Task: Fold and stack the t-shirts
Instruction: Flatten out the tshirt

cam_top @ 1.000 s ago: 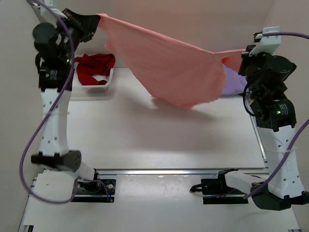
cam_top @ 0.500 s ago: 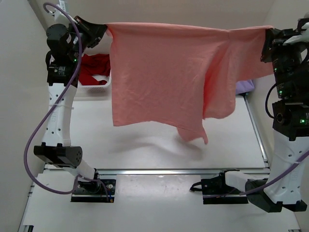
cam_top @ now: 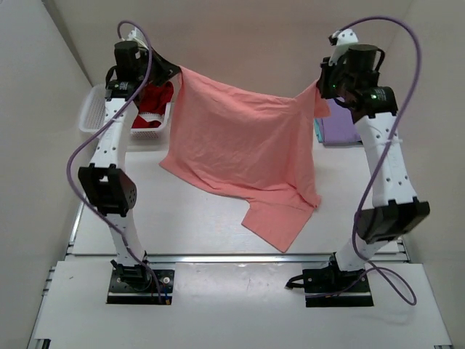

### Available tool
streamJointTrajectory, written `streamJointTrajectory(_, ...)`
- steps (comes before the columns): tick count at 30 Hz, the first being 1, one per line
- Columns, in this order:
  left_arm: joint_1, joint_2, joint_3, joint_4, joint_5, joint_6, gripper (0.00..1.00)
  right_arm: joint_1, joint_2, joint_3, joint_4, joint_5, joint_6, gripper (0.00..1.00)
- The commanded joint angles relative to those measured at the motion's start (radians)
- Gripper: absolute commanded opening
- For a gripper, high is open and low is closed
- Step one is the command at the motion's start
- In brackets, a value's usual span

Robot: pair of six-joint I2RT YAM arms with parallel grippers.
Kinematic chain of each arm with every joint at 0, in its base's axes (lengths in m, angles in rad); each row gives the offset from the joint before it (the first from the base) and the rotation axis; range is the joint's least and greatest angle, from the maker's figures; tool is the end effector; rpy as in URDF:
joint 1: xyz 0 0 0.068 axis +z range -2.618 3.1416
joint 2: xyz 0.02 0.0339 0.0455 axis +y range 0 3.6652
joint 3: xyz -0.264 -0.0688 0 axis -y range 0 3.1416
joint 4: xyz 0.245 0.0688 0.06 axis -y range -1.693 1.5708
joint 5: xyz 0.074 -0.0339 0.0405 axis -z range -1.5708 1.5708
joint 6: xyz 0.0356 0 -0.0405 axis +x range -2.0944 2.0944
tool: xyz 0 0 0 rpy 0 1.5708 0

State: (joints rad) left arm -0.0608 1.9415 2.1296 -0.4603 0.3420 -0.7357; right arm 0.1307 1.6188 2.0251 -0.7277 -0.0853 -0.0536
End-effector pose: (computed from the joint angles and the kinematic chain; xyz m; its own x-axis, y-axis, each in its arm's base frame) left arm 0.4471 -0.0392 0.4354 -0.4538 -0.6058 -0.6536 0.1014 0.6935 -0.7132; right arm 0.3346 0.0470 0.4946 -0.3015 -0.0935 -0.9489 -0.2265 0.9737 -0.0240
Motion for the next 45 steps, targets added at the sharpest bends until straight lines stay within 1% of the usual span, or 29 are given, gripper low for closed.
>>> streamJointTrajectory(1,0.009,0.017,0.185,-0.067,0.025,0.019,0.00,0.030,-0.011,0.191,0.005,0.187,-0.031,0.00)
streamJointTrajectory(3,0.018,0.020,0.274,-0.069,0.020,0.024,0.00,0.058,-0.026,0.259,0.031,0.292,-0.055,0.00)
streamJointTrajectory(5,0.039,0.011,0.283,-0.057,0.018,0.013,0.00,0.104,-0.051,0.296,0.097,0.373,-0.118,0.00)
streamJointTrajectory(6,0.050,-0.025,0.242,-0.025,0.015,0.007,0.00,0.145,-0.081,0.296,0.159,0.424,-0.179,0.00)
streamJointTrajectory(7,0.052,-0.045,0.242,-0.017,0.012,0.012,0.00,0.155,-0.082,0.285,0.160,0.424,-0.186,0.00)
streamJointTrajectory(9,0.056,-0.093,0.175,0.006,0.005,0.024,0.00,0.148,-0.121,0.264,0.175,0.411,-0.189,0.00)
streamJointTrajectory(10,0.050,-0.128,0.153,-0.003,-0.012,0.053,0.00,0.133,-0.129,0.248,0.160,0.401,-0.158,0.00)
streamJointTrajectory(11,0.049,-0.144,0.113,0.000,-0.023,0.061,0.00,0.133,-0.140,0.210,0.146,0.397,-0.160,0.00)
streamJointTrajectory(13,0.033,-0.211,0.020,-0.014,-0.037,0.113,0.00,0.112,-0.169,0.126,0.097,0.354,-0.097,0.00)
streamJointTrajectory(15,0.026,-0.260,-0.118,-0.034,-0.020,0.127,0.00,0.110,-0.218,0.025,0.060,0.297,-0.057,0.00)
streamJointTrajectory(16,0.026,-0.298,-0.160,-0.056,-0.014,0.130,0.00,0.122,-0.247,-0.056,0.051,0.288,-0.030,0.00)
streamJointTrajectory(17,0.021,-0.335,-0.239,-0.066,-0.024,0.131,0.00,0.139,-0.276,-0.118,0.030,0.283,-0.002,0.00)
streamJointTrajectory(18,0.016,-0.363,-0.319,-0.072,-0.027,0.136,0.00,0.147,-0.287,-0.147,0.005,0.259,0.011,0.00)
streamJointTrajectory(19,0.013,-0.399,-0.359,-0.096,-0.035,0.147,0.00,0.168,-0.312,-0.205,-0.004,0.259,0.033,0.00)
streamJointTrajectory(20,0.015,-0.418,-0.435,-0.103,-0.032,0.145,0.00,0.179,-0.322,-0.256,-0.033,0.260,0.046,0.00)
streamJointTrajectory(21,0.021,-0.450,-0.509,-0.103,-0.011,0.145,0.00,0.216,-0.350,-0.297,-0.053,0.281,0.047,0.00)
streamJointTrajectory(23,0.027,-0.528,-0.580,-0.089,-0.014,0.121,0.00,0.335,-0.411,-0.356,-0.043,0.353,0.035,0.00)
streamJointTrajectory(25,0.015,-0.552,-0.560,-0.103,-0.067,0.143,0.00,0.375,-0.479,-0.364,-0.012,0.392,0.026,0.00)
streamJointTrajectory(27,-0.002,-0.567,-0.461,-0.110,-0.151,0.176,0.00,0.353,-0.488,-0.277,0.005,0.384,0.021,0.00)
streamJointTrajectory(28,-0.002,-0.572,-0.441,-0.095,-0.164,0.180,0.00,0.325,-0.479,-0.255,0.005,0.381,0.005,0.00)
streamJointTrajectory(29,0.016,-0.582,-0.421,-0.072,-0.178,0.174,0.00,0.298,-0.467,-0.199,0.011,0.365,-0.018,0.00)
streamJointTrajectory(30,0.030,-0.593,-0.399,-0.048,-0.181,0.139,0.00,0.259,-0.464,-0.148,0.030,0.333,-0.038,0.00)
streamJointTrajectory(33,0.047,-0.610,-0.407,0.020,-0.182,0.084,0.00,0.157,-0.412,-0.050,0.092,0.215,-0.055,0.01)
streamJointTrajectory(35,0.024,-0.610,-0.398,0.041,-0.211,0.096,0.00,0.114,-0.386,0.016,0.119,0.159,-0.051,0.00)
streamJointTrajectory(37,0.021,-0.596,-0.402,0.061,-0.213,0.079,0.00,0.061,-0.340,0.053,0.140,0.069,-0.037,0.00)
streamJointTrajectory(38,0.035,-0.573,-0.414,0.069,-0.195,0.062,0.00,0.014,-0.314,0.053,0.145,-0.001,-0.010,0.00)
streamJointTrajectory(40,0.036,-0.540,-0.430,0.081,-0.167,0.030,0.00,-0.043,-0.274,0.031,0.146,-0.075,0.043,0.00)
streamJointTrajectory(41,0.032,-0.515,-0.433,0.090,-0.160,0.030,0.00,-0.058,-0.246,0.026,0.137,-0.102,0.081,0.00)
streamJointTrajectory(45,0.003,-0.396,-0.428,0.086,-0.149,0.019,0.00,-0.063,-0.143,-0.031,0.110,-0.145,0.132,0.00)
